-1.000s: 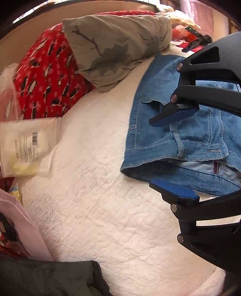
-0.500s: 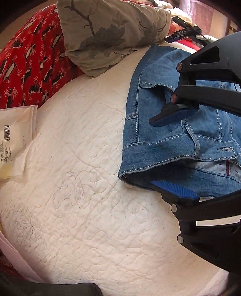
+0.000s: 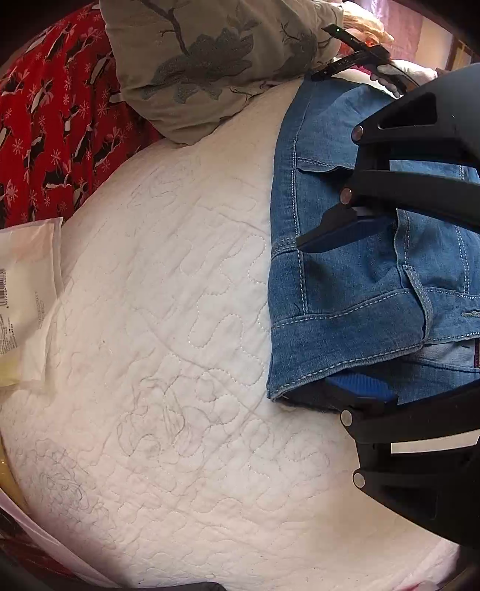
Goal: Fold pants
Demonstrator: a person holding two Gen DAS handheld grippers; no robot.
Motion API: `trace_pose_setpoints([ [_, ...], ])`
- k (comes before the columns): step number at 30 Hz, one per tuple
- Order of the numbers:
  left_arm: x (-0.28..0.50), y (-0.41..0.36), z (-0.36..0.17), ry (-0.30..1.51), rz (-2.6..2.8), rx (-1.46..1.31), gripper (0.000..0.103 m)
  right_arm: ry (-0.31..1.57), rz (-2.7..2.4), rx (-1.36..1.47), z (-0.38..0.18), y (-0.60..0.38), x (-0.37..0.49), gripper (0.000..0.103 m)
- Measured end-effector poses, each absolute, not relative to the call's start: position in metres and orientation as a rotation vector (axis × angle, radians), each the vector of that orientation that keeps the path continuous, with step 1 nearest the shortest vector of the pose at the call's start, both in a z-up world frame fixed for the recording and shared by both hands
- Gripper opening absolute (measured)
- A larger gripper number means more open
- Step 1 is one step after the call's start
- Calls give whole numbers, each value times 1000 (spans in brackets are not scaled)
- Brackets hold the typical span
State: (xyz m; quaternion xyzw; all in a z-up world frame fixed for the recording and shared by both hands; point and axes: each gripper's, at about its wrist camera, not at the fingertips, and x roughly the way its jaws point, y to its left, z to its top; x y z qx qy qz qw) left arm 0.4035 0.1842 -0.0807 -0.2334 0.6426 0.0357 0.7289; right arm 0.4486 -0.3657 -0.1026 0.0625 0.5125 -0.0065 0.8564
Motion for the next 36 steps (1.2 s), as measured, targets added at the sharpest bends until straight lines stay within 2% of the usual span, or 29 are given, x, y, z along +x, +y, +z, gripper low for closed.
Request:
trace_pose_setpoints([
  [1, 402, 182, -78, 1402, 74, -507, 42, 1079, -3, 130, -100, -365, 447, 16],
  [2, 402, 179, -74, 1394, 71, -483, 27, 1061, -6, 111, -94, -364, 443, 16],
  [3, 400, 176, -71, 1387, 74, -450, 18, 1045, 2, 103, -88, -364, 439, 15],
  [5, 395, 172, -63, 1370, 71, -404, 7, 1019, 6, 110, -77, -365, 430, 15],
  [9, 377, 169, -37, 1285, 46, -384, 3, 971, 30, 140, -50, -372, 406, 14],
  [15, 339, 165, 11, 1142, 41, -319, 3, 907, 61, 179, -10, -369, 360, 14],
  [18, 333, 167, 18, 1130, 80, -295, 3, 917, 58, 173, -1, -370, 341, 14],
  [22, 348, 195, -5, 1227, 77, -419, 5, 932, 57, 176, 0, -361, 333, 14],
  [24, 359, 204, -22, 1299, 69, -452, 16, 939, 44, 175, -4, -361, 332, 14],
  [25, 364, 209, -30, 1331, 95, -451, 18, 940, 39, 183, -6, -362, 333, 15],
  [28, 379, 217, -48, 1398, 156, -405, 19, 957, 24, 208, -19, -363, 344, 15],
  [34, 407, 223, -64, 1414, 88, -430, 19, 991, 2, 210, -39, -367, 370, 16],
  [35, 412, 221, -67, 1427, 65, -435, 22, 992, -1, 213, -42, -367, 372, 17],
  [36, 416, 218, -72, 1449, 46, -439, 33, 993, -1, 217, -44, -367, 373, 18],
])
